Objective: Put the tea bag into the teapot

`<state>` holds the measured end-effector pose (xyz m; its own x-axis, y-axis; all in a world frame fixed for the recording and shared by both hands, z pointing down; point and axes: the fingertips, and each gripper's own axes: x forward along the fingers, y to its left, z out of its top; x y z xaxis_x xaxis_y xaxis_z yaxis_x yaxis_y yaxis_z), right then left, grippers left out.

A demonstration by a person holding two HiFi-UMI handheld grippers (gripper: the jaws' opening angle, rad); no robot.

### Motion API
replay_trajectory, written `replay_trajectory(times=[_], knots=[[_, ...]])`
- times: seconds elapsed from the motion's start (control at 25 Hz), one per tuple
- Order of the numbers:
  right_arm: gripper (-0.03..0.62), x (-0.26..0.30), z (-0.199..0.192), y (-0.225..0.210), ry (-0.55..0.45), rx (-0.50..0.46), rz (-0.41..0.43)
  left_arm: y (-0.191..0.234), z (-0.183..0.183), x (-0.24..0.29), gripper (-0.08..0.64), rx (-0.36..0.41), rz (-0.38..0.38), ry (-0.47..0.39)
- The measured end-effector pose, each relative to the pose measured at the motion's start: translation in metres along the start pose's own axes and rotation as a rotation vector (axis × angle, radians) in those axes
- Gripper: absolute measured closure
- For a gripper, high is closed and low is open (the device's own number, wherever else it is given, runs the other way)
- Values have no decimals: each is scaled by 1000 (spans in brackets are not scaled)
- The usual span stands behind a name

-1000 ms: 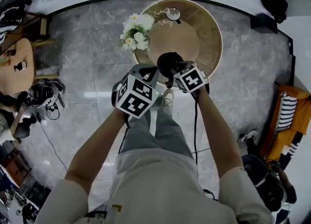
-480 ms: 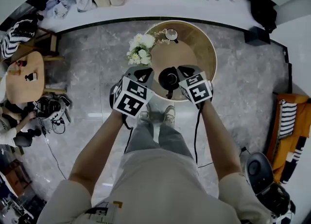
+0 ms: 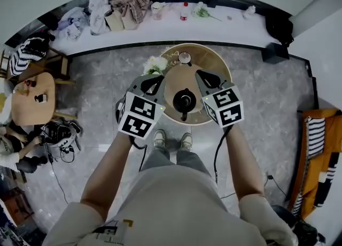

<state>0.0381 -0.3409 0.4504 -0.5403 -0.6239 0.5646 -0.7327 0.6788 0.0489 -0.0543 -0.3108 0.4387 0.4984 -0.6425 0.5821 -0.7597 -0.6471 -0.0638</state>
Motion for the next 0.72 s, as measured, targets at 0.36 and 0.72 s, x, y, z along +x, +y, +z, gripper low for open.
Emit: replay_trajectory(times=[0.36, 0.72], knots=[[586, -95, 97, 1, -275, -29, -80, -1, 96, -79, 552, 69, 118, -238], [586, -176, 151, 21, -454, -82, -68, -30, 142, -126, 552, 223, 116, -365]])
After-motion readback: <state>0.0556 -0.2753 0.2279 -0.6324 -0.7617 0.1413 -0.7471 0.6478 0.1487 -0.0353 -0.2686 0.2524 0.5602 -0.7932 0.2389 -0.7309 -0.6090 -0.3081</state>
